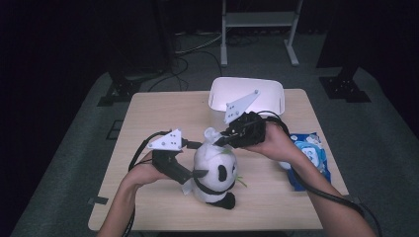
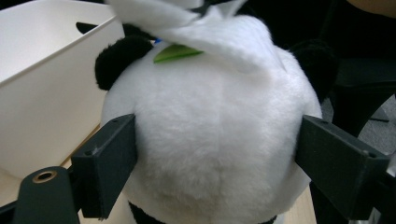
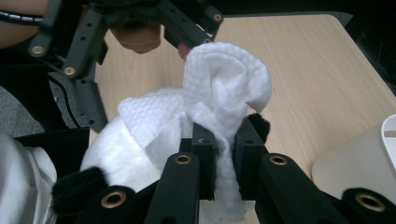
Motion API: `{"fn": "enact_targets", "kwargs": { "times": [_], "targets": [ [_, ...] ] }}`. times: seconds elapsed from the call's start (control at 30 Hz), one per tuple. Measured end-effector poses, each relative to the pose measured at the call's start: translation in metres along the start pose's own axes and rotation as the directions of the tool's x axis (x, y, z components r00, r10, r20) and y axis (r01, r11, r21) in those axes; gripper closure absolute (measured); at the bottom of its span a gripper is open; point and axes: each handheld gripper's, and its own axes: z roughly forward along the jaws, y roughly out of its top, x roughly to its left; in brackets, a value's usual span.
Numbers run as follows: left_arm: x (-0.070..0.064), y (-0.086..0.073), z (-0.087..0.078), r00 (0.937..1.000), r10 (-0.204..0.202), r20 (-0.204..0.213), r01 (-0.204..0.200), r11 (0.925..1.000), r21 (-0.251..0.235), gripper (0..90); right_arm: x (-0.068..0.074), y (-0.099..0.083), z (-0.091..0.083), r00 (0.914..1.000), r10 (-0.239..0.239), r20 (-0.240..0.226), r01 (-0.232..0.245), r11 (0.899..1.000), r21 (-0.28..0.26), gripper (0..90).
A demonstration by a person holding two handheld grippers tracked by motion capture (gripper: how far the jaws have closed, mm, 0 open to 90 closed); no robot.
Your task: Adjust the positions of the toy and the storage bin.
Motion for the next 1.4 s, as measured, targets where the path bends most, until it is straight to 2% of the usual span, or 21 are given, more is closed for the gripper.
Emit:
{"fn": "enact_targets", "kwargs": {
  "times": [0.13, 0.3, 0.37, 0.53, 0.73, 0.83, 0.9, 1.1, 1.3, 1.4],
  "targets": [
    [0.000, 0.000, 0.001, 0.9998, -0.012, -0.014, 0.012, 0.9999, 0.010, 13.7, 0.011, -0.003, -0.010, 0.9996, -0.012, -0.026, 0.011, 1.000, -0.028, 81.4],
    [0.000, 0.001, 0.001, 0.9998, -0.007, -0.016, 0.007, 0.9999, 0.013, 13.6, 0.033, -0.009, -0.012, 0.9964, -0.053, -0.067, 0.052, 0.999, -0.007, 81.3],
    [-0.001, 0.002, 0.002, 0.9999, -0.001, -0.013, 0.001, 0.9999, 0.017, 13.6, 0.036, -0.011, -0.011, 0.9957, -0.058, -0.073, 0.058, 0.998, -0.002, 81.3],
    [-0.001, 0.001, 0.002, 1.0000, 0.001, -0.008, -0.001, 0.9994, 0.034, 13.6, 0.028, -0.008, -0.011, 0.9973, -0.045, -0.058, 0.045, 0.999, -0.007, 81.5],
    [0.001, -0.001, 0.004, 1.0000, 0.005, -0.005, -0.005, 0.9988, 0.049, 13.6, 0.001, 0.001, -0.005, 0.9997, -0.007, -0.022, 0.007, 1.000, 0.000, 81.4],
    [0.001, -0.001, 0.004, 1.0000, 0.006, -0.003, -0.005, 0.9991, 0.043, 13.6, -0.008, 0.002, -0.001, 0.9997, 0.021, -0.008, -0.021, 1.000, 0.007, 81.3],
    [0.002, -0.001, 0.005, 1.0000, 0.003, -0.006, -0.003, 0.9990, 0.044, 13.6, -0.010, 0.001, 0.002, 0.9997, 0.022, -0.002, -0.022, 1.000, 0.010, 81.4],
    [0.003, 0.001, 0.006, 1.0000, -0.004, -0.009, 0.005, 0.9985, 0.054, 13.5, -0.001, 0.000, -0.004, 0.9998, 0.004, -0.018, -0.004, 1.000, -0.012, 81.3],
    [0.002, 0.002, 0.007, 0.9999, -0.005, -0.012, 0.006, 0.9983, 0.058, 13.5, 0.019, 0.002, -0.006, 0.9977, -0.040, -0.054, 0.041, 0.999, 0.006, 81.3],
    [0.002, 0.003, 0.007, 1.0000, 0.001, -0.009, -0.001, 0.9978, 0.067, 13.5, 0.024, 0.001, -0.007, 0.9970, -0.063, -0.046, 0.063, 0.998, 0.019, 81.3]
  ]
}}
